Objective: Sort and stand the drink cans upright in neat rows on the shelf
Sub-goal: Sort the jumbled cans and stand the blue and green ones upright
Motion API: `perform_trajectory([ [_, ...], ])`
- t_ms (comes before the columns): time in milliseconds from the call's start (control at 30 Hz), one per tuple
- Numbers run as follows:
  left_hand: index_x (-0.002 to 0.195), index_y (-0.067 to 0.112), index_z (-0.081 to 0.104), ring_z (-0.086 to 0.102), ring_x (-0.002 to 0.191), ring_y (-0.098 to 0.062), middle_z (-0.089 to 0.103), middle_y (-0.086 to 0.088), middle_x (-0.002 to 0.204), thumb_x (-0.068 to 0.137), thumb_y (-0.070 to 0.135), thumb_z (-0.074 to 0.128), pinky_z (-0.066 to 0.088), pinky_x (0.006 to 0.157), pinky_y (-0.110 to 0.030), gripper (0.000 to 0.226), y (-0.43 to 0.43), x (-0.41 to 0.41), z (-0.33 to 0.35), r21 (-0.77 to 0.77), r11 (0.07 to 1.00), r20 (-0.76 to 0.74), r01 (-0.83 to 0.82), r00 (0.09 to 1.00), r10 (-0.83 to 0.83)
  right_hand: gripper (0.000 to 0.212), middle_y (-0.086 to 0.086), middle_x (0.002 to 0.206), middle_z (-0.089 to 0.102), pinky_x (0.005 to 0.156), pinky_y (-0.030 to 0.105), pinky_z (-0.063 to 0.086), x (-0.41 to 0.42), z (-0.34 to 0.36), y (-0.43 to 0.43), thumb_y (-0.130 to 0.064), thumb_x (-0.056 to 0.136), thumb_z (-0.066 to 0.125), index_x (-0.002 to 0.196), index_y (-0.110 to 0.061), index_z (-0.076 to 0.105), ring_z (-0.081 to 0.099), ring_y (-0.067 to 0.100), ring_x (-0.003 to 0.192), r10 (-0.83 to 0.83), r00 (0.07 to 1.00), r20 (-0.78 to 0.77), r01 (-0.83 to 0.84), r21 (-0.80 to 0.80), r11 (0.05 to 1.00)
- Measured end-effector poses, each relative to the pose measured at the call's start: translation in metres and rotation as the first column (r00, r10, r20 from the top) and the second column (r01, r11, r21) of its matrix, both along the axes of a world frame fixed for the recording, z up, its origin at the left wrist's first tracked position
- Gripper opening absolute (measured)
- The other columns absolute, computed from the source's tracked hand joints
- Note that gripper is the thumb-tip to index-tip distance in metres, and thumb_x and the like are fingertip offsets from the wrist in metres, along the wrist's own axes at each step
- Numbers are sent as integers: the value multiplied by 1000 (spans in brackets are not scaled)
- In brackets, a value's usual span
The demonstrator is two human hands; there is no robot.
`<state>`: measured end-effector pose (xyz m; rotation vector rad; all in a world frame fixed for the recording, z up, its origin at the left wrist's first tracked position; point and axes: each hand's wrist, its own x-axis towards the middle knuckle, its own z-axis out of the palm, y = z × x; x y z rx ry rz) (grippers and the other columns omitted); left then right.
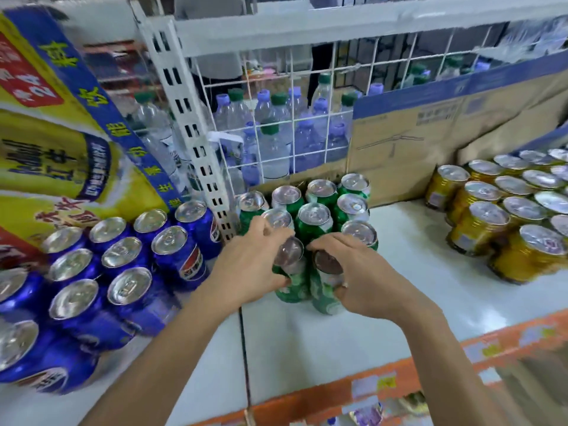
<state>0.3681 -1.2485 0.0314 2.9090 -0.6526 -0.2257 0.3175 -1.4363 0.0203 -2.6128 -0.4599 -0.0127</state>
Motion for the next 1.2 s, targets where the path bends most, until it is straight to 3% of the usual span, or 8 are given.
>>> perform_trajectory([
  [167,143,43,19,54,110,-24,38,4,129,81,48,66,44,91,-39,78,1,-15,-7,-105,992,-60,-71,996,65,72,-11,135,34,88,-5,11,4,0,-2,0,72,60,137,-22,38,21,5,129,116,993,-20,-116,-46,992],
  [400,135,34,43,52,112,-16,49,7,127,87,52,56,45,92,-38,53,26,-29,6,-214,967,15,-139,989,145,55,-5,132,46,92,23,38,13,15,24,-21,80,68,131,-22,47,42,15,121,66,990,123,-74,62,995],
  [567,127,27,55,51,111,-17,54,5,121,85,39,64,46,88,-34,44,58,-42,13,-264,948,203,-177,951,234,53,4,129,49,97,29,37,18,13,74,-19,79,70,128,-13,51,44,25,119,138,976,167,-146,37,989],
  [733,121,23,60,55,108,-26,60,-2,115,80,36,62,47,87,-37,44,130,-57,13,-274,927,373,-255,861,347,57,11,122,55,95,26,34,17,14,144,-12,71,72,125,-7,54,51,31,113,206,952,224,-228,74,971],
  [867,122,26,56,58,106,-30,61,-4,114,75,36,60,50,87,-44,48,203,-73,8,-273,910,357,-310,846,396,56,7,130,50,102,34,37,11,17,219,-17,75,63,130,-13,51,46,29,119,273,941,199,-302,134,944],
  [967,120,19,61,58,106,-31,62,-5,114,74,36,59,50,88,-43,49,262,-89,7,-278,886,348,-372,820,454,57,5,132,48,96,45,43,2,19,281,-18,74,61,130,-15,51,44,28,123,320,928,189,-349,149,925],
  [1100,117,14,63,59,103,-33,62,-7,111,73,39,57,49,88,-44,50,340,-109,7,-256,854,367,-453,772,519,53,-1,138,41,98,31,37,-5,15,365,-21,82,61,132,-18,47,38,21,126,412,897,159,-434,139,890],
  [1200,125,16,58,52,112,-36,56,-10,120,77,40,63,49,90,-46,54,394,-120,3,-186,820,313,-541,759,572,57,-1,138,38,105,34,34,-10,4,423,-20,80,64,134,-19,44,34,20,129,458,881,118,-471,131,872],
])
